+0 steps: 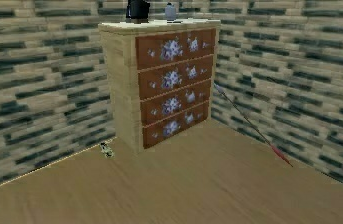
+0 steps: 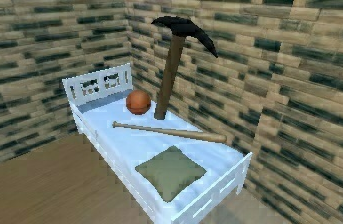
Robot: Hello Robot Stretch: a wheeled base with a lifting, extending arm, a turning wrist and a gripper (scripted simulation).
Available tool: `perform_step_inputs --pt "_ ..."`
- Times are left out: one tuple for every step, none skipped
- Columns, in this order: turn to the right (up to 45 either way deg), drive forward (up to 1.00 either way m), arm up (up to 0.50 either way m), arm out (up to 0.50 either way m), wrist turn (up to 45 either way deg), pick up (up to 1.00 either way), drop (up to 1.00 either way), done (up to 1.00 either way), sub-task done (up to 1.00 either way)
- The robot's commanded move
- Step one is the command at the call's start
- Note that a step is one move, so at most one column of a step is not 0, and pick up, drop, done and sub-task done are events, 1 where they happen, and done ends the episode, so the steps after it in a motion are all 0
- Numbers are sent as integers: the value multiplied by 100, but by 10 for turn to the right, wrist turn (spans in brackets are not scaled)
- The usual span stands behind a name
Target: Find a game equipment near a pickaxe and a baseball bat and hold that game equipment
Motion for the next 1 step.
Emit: perform_step_inputs --pt "270 0 0 0 0 0 0 0 0"
